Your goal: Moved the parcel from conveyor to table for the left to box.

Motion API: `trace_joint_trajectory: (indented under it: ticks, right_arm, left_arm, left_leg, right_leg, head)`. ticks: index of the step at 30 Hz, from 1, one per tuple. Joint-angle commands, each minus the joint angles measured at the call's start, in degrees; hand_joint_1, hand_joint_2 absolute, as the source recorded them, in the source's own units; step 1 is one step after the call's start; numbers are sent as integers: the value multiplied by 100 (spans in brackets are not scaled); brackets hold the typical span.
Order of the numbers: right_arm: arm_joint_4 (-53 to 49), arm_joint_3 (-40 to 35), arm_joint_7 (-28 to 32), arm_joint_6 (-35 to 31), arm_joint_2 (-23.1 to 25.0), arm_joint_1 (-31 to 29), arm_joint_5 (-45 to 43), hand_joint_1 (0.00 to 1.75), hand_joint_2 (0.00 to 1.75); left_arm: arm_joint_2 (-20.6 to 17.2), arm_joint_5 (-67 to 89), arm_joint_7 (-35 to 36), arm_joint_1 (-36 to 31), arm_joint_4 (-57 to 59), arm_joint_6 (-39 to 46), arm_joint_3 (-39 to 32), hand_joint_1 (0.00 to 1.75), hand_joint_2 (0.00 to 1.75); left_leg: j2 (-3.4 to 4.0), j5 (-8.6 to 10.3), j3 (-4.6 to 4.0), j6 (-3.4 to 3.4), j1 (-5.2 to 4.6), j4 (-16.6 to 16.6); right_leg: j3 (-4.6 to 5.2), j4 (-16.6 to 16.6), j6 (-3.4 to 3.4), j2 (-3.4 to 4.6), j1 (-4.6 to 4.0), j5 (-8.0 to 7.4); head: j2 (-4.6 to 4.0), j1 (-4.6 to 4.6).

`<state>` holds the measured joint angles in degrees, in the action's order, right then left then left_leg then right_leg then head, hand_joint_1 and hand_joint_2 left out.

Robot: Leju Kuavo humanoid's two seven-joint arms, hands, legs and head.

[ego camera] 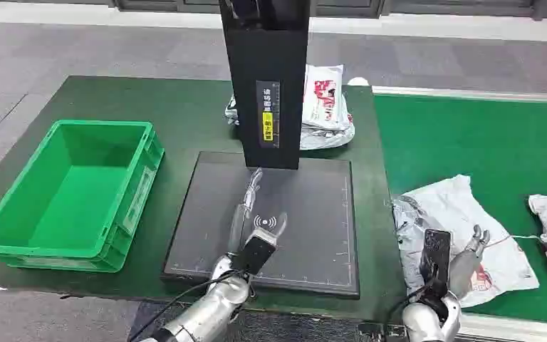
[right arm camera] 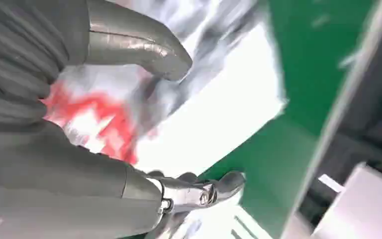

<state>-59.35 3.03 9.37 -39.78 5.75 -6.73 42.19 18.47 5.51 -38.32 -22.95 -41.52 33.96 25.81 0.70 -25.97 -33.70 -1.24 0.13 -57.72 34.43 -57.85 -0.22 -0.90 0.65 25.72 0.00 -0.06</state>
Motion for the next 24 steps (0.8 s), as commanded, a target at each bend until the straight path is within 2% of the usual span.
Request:
trace_joint_trajectory:
  ticks: [1,5,6,7,11,13,14,15,18,22,24]
  right_arm:
    - [1565,1006,-831,97,-331,-538,1048,0,175]
    - [2381,915,-1821,1099,-621,-946,1894,0,175]
    - [2688,851,-1990,1712,-675,-1092,2056,0,175]
    - [2808,876,-1920,1989,-678,-1155,2018,0,175]
    - [2841,878,-1902,2019,-667,-1171,2012,0,175]
    - [3169,760,-1814,2687,-747,-1297,2069,5,175]
    - [3277,742,-1668,2939,-766,-1339,2021,175,175]
    - [3416,736,-1422,3164,-778,-1395,1922,175,175]
    - [3543,718,-1231,3145,-727,-1454,1834,175,175]
    - [3348,645,-999,2644,-606,-1423,1733,175,175]
    - [3251,605,-1023,2636,-577,-1419,1707,175,175]
  left_arm:
    - [-213,138,121,245,-231,18,-214,0,175]
    - [-264,259,235,322,-414,-27,-224,0,175]
    - [-280,295,271,315,-429,-70,-202,0,175]
    - [-287,316,290,308,-426,-90,-192,0,175]
    - [-286,317,296,293,-420,-94,-195,0,175]
    - [-284,339,298,235,-329,-155,-159,0,175]
    - [-276,331,286,197,-272,-166,-158,0,175]
    - [-261,318,264,143,-202,-184,-155,0,175]
    - [-255,320,273,107,-187,-201,-147,0,175]
    - [-277,342,324,142,-266,-152,-160,0,175]
    - [-294,339,329,146,-281,-161,-167,0,175]
  left_leg:
    - [-5,1,19,2,4,13]
    - [6,0,15,4,3,9]
    - [10,1,25,6,4,17]
    - [15,1,25,7,3,16]
    - [3,1,18,5,5,10]
    - [-1,3,18,7,5,11]
    - [3,2,16,8,4,5]
    - [2,4,19,9,3,7]
    - [9,3,15,9,5,-3]
    - [28,4,36,13,10,5]
    - [54,-12,45,14,7,-7]
  right_leg:
    - [-22,17,0,5,-3,-4]
    - [-16,15,2,16,-3,-6]
    - [-25,25,3,23,-4,-10]
    - [-23,23,4,28,-3,-11]
    - [-18,16,2,16,-4,-7]
    - [-21,18,5,12,-4,-8]
    - [-19,12,5,13,-3,-7]
    - [-21,15,6,15,-2,-8]
    - [-17,9,7,15,-6,-9]
    - [-37,30,14,40,-11,-25]
    - [-47,18,18,58,-9,-18]
  head:
    - [0,0]
    - [0,2]
    - [0,2]
    - [0,0]
    - [0,0]
    - [0,2]
    - [0,0]
    - [0,2]
    - [0,0]
    - [0,2]
    - [0,2]
